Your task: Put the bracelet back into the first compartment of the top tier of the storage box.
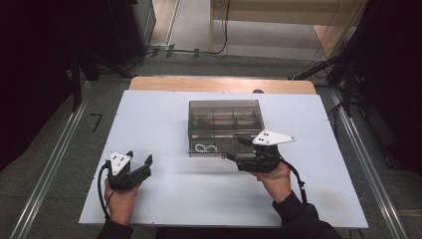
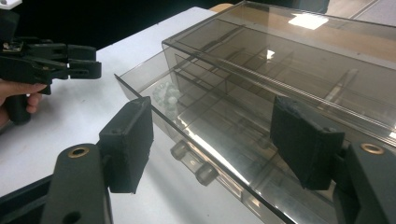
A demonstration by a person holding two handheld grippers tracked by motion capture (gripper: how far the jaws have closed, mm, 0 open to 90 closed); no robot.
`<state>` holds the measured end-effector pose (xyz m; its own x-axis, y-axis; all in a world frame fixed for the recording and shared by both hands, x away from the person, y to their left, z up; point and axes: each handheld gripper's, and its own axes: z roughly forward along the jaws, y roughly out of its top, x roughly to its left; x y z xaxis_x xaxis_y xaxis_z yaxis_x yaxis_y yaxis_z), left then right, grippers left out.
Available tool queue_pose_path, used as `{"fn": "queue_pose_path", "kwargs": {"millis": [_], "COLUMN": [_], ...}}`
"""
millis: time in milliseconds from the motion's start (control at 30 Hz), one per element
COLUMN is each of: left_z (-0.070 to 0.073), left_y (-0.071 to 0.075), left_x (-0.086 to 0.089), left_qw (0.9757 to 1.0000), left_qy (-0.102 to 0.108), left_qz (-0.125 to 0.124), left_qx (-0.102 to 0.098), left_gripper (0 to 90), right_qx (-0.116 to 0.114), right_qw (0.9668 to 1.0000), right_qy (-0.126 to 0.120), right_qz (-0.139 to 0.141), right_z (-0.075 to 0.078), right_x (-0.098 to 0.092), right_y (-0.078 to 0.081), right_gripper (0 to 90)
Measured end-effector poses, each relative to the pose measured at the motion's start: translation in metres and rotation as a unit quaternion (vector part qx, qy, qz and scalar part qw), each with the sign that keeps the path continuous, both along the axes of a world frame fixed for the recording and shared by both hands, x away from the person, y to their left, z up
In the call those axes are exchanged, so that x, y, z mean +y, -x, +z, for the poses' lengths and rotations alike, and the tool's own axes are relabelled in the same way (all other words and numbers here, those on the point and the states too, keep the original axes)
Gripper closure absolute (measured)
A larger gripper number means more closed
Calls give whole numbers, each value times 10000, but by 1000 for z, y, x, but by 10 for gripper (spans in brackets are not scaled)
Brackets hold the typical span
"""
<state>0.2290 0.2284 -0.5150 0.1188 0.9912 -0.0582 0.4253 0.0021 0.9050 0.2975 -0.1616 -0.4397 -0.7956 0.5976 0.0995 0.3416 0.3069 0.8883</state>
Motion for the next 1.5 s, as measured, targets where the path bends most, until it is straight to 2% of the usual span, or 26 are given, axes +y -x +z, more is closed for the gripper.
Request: {"fn": "queue_pose_path", "kwargs": {"millis": [933, 1500], "left_z": [0, 0], "left_y": [0, 0], "left_x": [0, 0], "left_qw": [10000, 10000], "left_qy": [13, 14], "left_qz": [-6, -9], "left_qx": [-16, -19], "left_gripper": [297, 297], "right_qx": [-83, 66], "right_qw": [9989, 9969], "right_qy": [-97, -88], "right_qz": [-447, -778], "right_z": [-2, -12], "right_x": [-39, -73], "right_y": [5, 10], "right_gripper": [279, 273]}}
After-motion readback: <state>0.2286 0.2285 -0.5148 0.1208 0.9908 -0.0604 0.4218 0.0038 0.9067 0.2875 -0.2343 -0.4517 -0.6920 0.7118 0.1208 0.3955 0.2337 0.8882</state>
